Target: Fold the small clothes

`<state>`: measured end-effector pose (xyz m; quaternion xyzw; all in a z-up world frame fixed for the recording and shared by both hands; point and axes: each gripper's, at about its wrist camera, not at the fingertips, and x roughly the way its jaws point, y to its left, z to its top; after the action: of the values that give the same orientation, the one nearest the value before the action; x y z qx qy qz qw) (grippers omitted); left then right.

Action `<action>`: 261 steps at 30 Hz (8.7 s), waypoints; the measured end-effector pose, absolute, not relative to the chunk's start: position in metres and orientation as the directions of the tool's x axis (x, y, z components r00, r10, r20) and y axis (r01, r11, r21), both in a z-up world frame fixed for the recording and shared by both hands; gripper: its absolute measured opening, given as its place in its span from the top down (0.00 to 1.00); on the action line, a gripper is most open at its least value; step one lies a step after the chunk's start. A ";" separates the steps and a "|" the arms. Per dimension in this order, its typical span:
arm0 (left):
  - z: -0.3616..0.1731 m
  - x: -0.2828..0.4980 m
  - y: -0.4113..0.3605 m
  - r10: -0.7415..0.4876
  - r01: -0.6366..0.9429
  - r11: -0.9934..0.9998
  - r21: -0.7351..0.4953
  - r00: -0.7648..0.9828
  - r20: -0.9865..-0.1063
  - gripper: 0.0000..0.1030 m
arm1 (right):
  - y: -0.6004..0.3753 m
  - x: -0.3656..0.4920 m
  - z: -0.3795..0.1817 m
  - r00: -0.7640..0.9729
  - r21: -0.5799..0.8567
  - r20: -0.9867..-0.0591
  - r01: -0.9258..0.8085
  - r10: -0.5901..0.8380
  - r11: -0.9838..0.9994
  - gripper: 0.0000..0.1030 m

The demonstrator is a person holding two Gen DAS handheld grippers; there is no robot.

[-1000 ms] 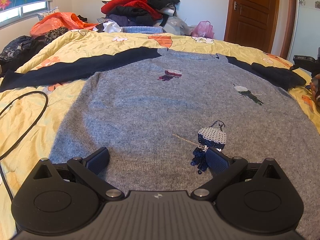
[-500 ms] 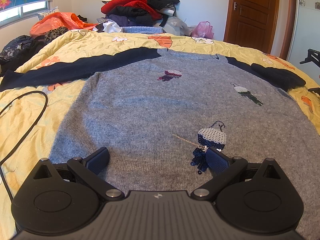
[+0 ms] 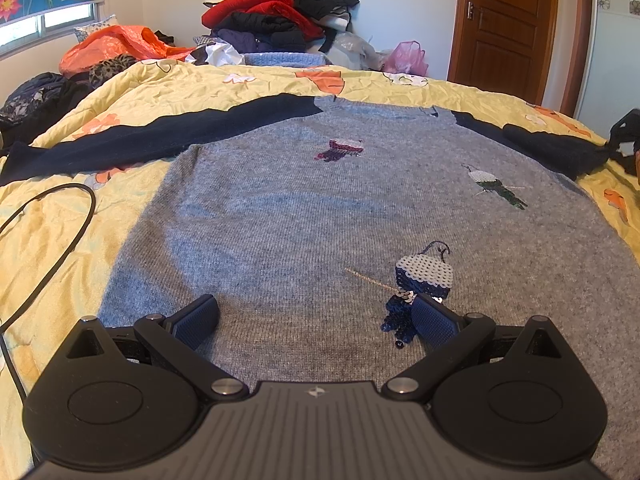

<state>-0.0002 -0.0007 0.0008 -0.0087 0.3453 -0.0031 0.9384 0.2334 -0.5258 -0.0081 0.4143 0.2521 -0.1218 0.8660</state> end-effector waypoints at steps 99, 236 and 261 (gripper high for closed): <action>0.060 0.169 0.010 0.005 -0.031 0.999 -0.041 0.851 -0.524 0.50 | -0.271 0.096 -0.021 0.848 0.692 -0.333 -0.076 0.412 0.718 0.33; 0.012 0.145 0.447 0.251 -0.629 0.594 -0.502 0.738 -0.626 0.93 | -0.239 0.226 -0.004 0.803 0.206 -0.562 -0.094 0.196 0.974 0.07; 0.005 0.143 0.027 -0.046 -0.003 0.994 -0.107 0.888 -0.458 0.94 | -0.235 0.227 0.001 0.795 0.189 -0.576 -0.095 0.189 0.977 0.07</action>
<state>0.1426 0.0272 0.0047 -0.0522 0.2365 -0.0111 0.9702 0.2270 -0.2345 0.0008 0.0754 0.3112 0.0753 0.9444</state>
